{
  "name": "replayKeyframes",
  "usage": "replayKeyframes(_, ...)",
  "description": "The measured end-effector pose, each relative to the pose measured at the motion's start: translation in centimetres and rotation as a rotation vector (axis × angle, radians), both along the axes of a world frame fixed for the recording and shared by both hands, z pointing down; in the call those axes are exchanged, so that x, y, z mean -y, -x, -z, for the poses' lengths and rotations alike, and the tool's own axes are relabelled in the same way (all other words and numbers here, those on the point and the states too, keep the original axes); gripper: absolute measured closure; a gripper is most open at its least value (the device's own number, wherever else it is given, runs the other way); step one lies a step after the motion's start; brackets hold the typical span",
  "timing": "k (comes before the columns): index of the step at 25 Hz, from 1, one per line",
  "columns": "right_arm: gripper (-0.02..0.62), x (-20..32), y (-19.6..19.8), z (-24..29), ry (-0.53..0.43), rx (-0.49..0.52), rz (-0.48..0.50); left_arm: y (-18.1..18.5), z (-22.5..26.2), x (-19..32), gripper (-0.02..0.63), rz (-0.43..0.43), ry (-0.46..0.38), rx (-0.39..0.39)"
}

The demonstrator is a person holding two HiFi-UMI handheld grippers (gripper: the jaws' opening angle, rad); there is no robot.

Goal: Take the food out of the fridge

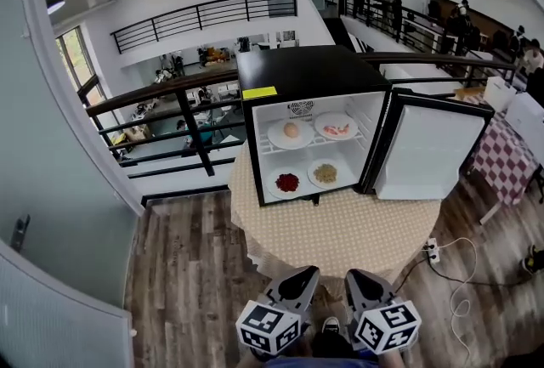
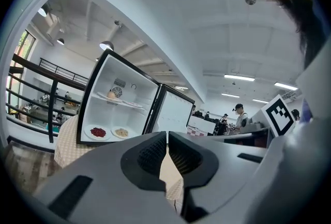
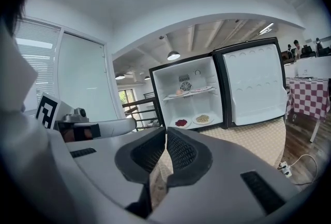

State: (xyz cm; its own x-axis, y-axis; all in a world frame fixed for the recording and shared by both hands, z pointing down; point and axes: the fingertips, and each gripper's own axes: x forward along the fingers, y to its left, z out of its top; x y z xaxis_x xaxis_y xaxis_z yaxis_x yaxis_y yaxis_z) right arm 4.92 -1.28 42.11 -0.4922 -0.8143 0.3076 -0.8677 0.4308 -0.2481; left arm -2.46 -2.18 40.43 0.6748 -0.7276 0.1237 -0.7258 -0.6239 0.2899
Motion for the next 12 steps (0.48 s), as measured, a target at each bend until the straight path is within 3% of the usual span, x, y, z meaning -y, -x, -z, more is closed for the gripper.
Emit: replayKeyframes(12, 0.571, 9.0, -6.7, 0.3, 0.029, 0.058, 0.045, -7.2, -0.3, 8.5, 0.589, 0.050, 0.017, 0.056)
